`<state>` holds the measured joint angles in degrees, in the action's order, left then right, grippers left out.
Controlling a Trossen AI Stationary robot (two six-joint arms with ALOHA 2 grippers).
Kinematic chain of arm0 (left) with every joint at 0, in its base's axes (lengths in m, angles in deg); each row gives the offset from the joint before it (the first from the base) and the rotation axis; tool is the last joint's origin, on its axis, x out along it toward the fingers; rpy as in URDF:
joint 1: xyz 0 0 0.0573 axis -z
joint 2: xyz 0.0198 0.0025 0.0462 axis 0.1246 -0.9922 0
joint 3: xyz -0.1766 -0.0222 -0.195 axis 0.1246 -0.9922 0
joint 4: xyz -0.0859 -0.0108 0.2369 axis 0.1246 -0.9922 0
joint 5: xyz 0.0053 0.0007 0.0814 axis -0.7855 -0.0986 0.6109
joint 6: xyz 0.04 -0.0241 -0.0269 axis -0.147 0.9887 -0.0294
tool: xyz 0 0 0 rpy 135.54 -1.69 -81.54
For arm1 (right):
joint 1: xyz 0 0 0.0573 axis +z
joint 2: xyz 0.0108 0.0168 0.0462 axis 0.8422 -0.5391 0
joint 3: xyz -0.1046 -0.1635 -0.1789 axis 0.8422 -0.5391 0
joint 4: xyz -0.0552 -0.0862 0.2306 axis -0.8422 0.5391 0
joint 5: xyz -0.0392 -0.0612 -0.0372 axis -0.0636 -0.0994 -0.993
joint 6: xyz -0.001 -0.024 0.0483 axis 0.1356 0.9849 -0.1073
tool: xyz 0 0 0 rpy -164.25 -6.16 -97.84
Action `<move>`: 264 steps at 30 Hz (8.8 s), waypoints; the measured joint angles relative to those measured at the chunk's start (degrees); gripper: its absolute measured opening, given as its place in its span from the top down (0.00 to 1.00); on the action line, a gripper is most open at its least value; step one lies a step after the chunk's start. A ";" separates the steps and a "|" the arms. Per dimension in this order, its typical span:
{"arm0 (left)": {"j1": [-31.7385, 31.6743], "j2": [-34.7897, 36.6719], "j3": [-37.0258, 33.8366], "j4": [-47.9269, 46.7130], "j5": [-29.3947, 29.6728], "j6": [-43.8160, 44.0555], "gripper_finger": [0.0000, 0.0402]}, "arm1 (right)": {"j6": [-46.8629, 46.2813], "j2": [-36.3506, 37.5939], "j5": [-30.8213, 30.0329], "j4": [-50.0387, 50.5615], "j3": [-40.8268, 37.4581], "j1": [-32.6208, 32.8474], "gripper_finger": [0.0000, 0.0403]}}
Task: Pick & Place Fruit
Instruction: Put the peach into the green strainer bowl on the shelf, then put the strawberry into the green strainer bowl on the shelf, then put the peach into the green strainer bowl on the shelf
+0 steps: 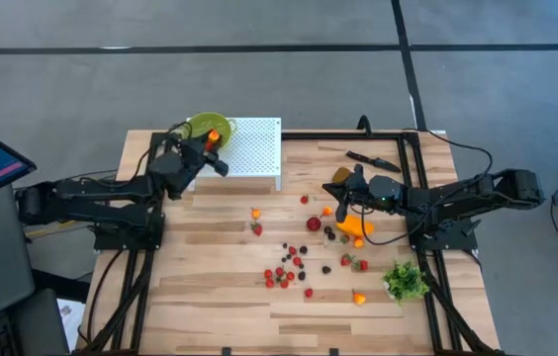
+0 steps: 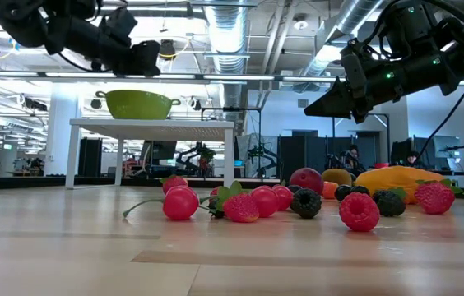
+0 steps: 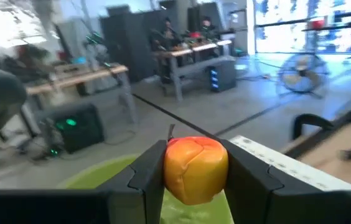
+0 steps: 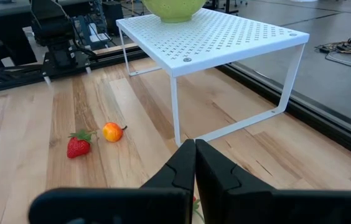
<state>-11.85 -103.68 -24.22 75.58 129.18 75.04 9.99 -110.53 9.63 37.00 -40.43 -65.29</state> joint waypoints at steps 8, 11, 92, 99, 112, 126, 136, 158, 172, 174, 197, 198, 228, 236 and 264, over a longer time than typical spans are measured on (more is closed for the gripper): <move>-1.23 0.00 0.00 -1.08 -1.19 1.18 0.67 | 0.00 0.00 0.00 0.00 0.00 0.01 0.99; -1.23 0.00 0.00 -1.10 -0.41 1.18 0.67 | 0.00 0.00 0.00 0.00 0.00 0.00 0.99; 20.13 -27.88 0.15 -4.44 -39.67 -14.04 0.53 | 0.00 0.00 0.00 -0.01 0.00 -0.01 0.99; 18.24 -30.47 0.15 -4.12 -39.69 -13.94 0.53 | 0.00 0.00 0.00 0.00 0.00 -0.01 0.99; 17.61 -35.79 0.22 -3.66 -43.25 -13.47 0.54 | 0.00 0.00 0.00 -0.02 0.00 0.00 0.99; 17.64 -40.19 0.31 0.40 -43.44 -13.27 0.55 | 0.00 0.00 0.00 -0.02 0.00 -0.01 0.99; 17.64 -40.26 0.24 0.73 -43.38 -13.42 0.66 | 0.00 0.00 0.00 -0.01 0.00 -0.01 0.99; 17.75 -37.15 0.55 11.90 -44.59 -11.01 0.63 | 0.00 -0.01 0.00 -0.01 0.01 0.02 0.99; 17.53 -1.44 1.57 18.59 -15.47 -19.21 0.63 | 0.00 0.00 0.00 -0.02 0.02 0.00 0.99; 17.53 2.46 1.57 18.58 -11.51 -20.20 0.64 | 0.00 0.00 0.00 -0.02 0.02 0.00 0.99; 2.03 0.25 1.55 14.68 12.97 -28.86 0.63 | 0.00 0.00 0.00 -0.01 0.02 0.01 0.99; 1.41 -0.81 1.55 14.67 12.99 -28.85 0.63 | 0.00 0.00 0.00 0.00 0.02 -0.01 0.99; -0.53 -10.07 1.55 13.19 19.18 -22.58 0.48 | 0.00 0.00 0.00 0.00 0.02 0.00 0.99; 4.06 -10.05 1.55 13.21 19.15 -22.45 0.39 | 0.00 0.00 0.00 0.00 0.02 0.00 0.99; 25.68 -11.13 -7.09 0.00 -19.27 5.55 0.45 | 0.00 0.00 0.00 -0.01 0.02 0.01 0.99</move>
<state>13.83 -114.81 -31.31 75.58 109.91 80.59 9.99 -110.53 9.63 36.99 -40.41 -65.28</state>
